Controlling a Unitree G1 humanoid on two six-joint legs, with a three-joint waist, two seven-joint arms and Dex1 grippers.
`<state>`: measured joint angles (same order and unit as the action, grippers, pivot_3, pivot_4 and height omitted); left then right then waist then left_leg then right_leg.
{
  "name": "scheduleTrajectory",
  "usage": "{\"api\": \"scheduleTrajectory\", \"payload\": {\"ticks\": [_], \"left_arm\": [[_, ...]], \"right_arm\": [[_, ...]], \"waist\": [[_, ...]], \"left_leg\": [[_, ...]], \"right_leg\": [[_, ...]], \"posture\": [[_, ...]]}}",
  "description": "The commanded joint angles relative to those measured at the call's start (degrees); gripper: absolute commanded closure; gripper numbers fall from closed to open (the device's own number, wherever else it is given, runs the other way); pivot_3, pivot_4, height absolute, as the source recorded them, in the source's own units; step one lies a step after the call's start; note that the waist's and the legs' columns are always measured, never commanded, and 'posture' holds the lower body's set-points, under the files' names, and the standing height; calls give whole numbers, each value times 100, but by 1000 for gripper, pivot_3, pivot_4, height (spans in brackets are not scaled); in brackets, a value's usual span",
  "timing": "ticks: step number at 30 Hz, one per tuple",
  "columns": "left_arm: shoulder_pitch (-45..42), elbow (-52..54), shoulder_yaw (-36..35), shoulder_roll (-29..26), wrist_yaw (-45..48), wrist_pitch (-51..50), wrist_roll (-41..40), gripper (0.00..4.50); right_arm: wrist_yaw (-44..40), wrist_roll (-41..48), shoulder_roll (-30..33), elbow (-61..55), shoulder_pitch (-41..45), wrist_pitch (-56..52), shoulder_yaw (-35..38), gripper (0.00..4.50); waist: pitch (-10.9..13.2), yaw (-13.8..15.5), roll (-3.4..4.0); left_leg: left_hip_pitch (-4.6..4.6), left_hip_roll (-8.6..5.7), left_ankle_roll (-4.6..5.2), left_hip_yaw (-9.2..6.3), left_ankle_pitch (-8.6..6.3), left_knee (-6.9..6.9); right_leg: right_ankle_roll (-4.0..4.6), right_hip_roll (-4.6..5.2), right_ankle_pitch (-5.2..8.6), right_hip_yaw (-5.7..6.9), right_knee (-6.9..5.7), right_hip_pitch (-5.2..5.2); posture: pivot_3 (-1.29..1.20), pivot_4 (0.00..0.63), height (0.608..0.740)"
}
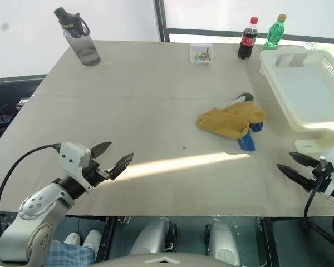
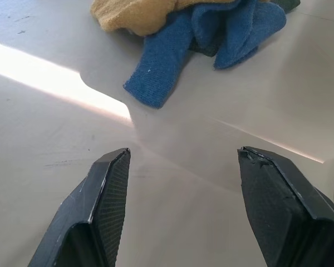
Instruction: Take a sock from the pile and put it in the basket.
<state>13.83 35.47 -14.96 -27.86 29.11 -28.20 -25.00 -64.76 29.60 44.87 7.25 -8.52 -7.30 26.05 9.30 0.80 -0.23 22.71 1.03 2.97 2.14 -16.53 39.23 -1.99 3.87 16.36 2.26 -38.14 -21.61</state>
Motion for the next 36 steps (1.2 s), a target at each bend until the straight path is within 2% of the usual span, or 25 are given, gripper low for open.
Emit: {"api": "scheduleTrajectory", "payload": {"ticks": [1,13,36], "left_arm": [[-143,-27,61,-45,145,201,-75,0],[-140,-134,199,51,207,432,-27,0],[-285,-155,271,64,189,573,17,0]], "right_arm": [[24,5,71,-101,25,102,165,1341],[199,-8,98,-398,11,-93,74,1341],[425,-119,57,-394,547,-429,-141,1341]], "waist": [[0,0,0],[-4,0,6],[-4,1,7]], "left_leg": [[0,0,0,0,0,0],[1,-1,-14,2,8,0],[1,-1,-15,3,9,0]], "right_leg": [[0,0,0,0,0,0],[-1,-3,-1,-2,4,1],[-1,-3,-1,-2,4,1]], "posture": [[0,150,740],[0,150,740],[0,150,740]]}}
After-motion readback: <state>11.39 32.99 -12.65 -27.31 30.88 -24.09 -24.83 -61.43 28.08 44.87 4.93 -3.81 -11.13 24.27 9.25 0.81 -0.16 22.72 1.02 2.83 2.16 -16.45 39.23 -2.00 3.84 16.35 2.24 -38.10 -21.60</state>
